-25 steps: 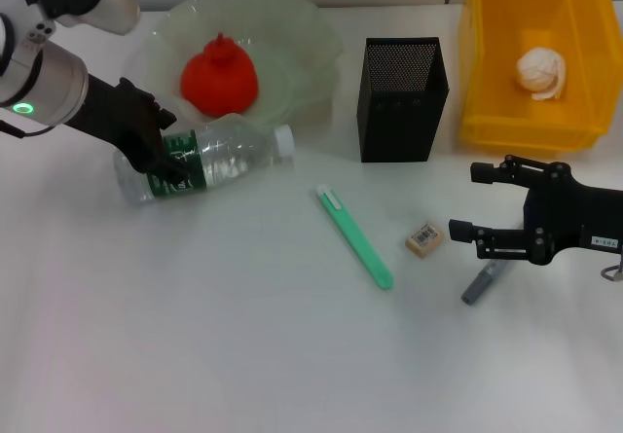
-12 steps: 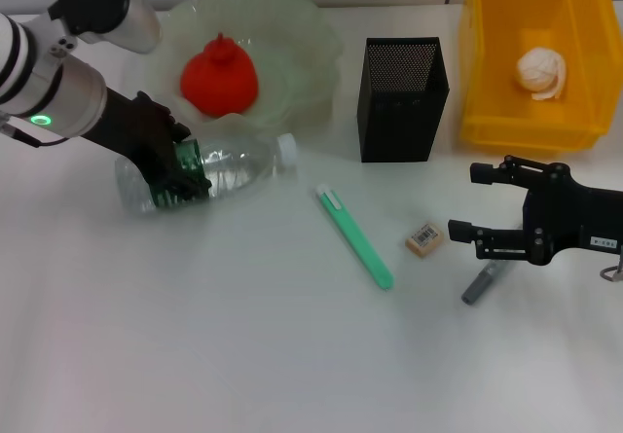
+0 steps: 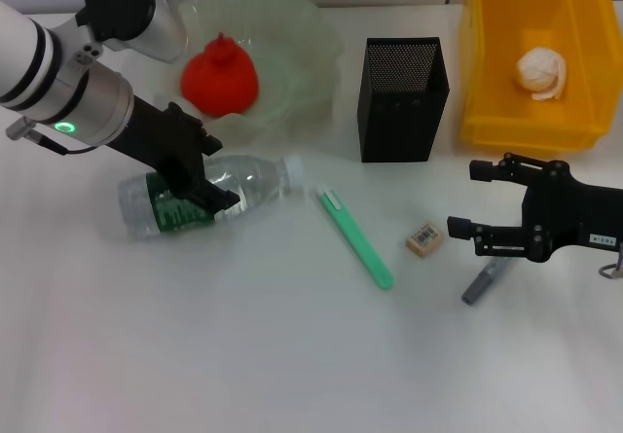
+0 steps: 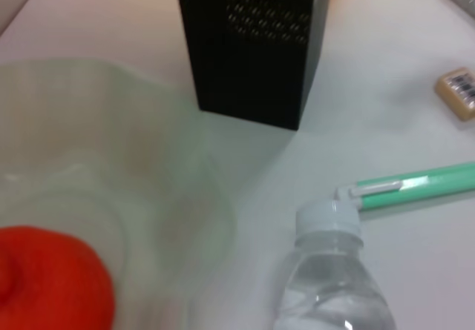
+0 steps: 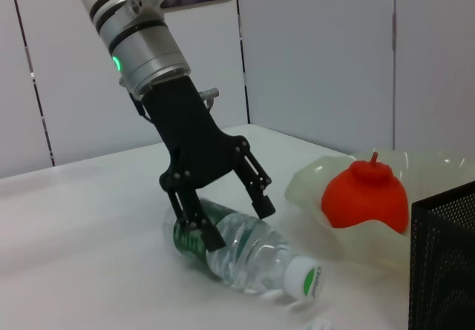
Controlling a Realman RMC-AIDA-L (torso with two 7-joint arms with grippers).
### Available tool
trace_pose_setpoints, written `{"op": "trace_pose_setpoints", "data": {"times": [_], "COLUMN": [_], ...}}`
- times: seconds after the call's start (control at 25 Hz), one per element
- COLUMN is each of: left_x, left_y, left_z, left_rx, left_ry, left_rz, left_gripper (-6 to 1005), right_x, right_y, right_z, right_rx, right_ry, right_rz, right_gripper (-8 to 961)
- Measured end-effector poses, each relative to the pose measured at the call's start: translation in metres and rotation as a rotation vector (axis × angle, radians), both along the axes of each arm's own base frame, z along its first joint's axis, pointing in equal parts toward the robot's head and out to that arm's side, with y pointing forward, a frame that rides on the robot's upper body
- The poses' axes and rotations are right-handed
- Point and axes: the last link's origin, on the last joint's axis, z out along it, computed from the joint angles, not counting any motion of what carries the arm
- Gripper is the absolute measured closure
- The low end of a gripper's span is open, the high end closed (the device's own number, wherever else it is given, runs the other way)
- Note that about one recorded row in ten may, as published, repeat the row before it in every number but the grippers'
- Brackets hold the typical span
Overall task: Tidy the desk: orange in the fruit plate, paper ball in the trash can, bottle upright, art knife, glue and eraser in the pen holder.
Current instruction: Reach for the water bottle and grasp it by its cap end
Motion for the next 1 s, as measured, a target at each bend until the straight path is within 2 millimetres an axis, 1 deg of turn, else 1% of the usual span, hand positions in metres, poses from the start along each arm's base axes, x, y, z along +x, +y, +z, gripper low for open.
{"op": "trace_pose_setpoints", "data": {"times": [0.08,0.24,0.36,0.56,0.6,0.68,0.76,0.84,0.88,1.0], "left_x": [0.004,0.005,0.011,0.018,0.018,0.02,0.02,0.02,0.024,0.027], "left_y": [-0.001,-0.002,-0.005,-0.007,-0.007,-0.008,-0.008,-0.008,-0.009,-0.009], "left_z": [-0.003,-0.005,-0.014,-0.021,-0.021,-0.028,-0.032,-0.032,-0.038,-0.047], "left_rx": [-0.014,-0.02,-0.046,-0.063,-0.063,-0.073,-0.076,-0.076,-0.077,-0.079], "left_ry": [-0.009,-0.009,-0.022,-0.039,-0.039,-0.033,-0.033,-0.033,-0.038,-0.042], "left_rz": [-0.01,-0.014,-0.033,-0.053,-0.053,-0.071,-0.076,-0.076,-0.092,-0.112], "left_gripper": [227,229,231,234,234,235,236,237,238,239], "right_x": [0.0,-0.001,-0.001,-0.002,-0.002,-0.002,-0.002,-0.002,-0.002,-0.002], "right_y": [0.001,0.001,0.001,0.001,0.001,0.002,0.002,0.002,0.002,0.002], "right_z": [0.0,0.0,0.0,-0.002,-0.002,-0.001,-0.001,-0.001,-0.001,-0.001], "right_rx": [0.003,0.002,0.001,-0.003,-0.002,-0.002,-0.002,-0.002,-0.002,-0.002], "right_ry": [0.003,0.007,0.008,0.011,0.011,0.011,0.011,0.011,0.011,0.01], "right_rz": [-0.001,-0.001,-0.001,-0.003,-0.003,-0.002,-0.001,-0.001,-0.001,-0.001], "right_gripper": [115,115,115,115,115,115,115,115,115,115]}}
